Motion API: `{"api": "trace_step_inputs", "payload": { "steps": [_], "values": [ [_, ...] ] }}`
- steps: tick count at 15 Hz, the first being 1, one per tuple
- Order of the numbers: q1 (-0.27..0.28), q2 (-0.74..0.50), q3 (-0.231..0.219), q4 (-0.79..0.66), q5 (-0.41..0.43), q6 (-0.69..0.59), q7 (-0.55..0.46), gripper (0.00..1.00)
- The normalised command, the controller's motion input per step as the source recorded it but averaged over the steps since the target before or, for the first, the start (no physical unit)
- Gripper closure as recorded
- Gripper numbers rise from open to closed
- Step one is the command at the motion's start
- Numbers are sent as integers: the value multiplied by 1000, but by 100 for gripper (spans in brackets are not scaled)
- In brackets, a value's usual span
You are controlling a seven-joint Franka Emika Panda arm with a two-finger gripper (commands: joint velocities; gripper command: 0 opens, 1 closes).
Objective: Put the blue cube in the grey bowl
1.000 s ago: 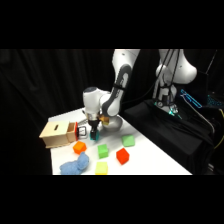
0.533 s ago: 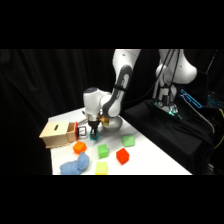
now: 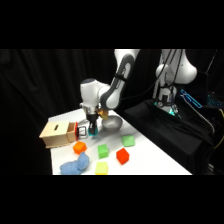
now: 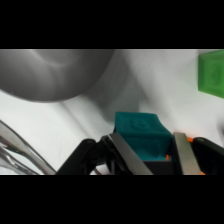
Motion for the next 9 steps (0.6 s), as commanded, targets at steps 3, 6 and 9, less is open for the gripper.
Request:
{"api": "trace_step_inputs", "payload": {
  "steps": [3,6,9],
  "values": [
    [14,-479,-44,-212,1,-302,-68,74],
    [16,-502,-35,-276,-41,-249,-41,74],
    [-6,-479,-20,-355,-50,-150,-37,74]
  ]
}}
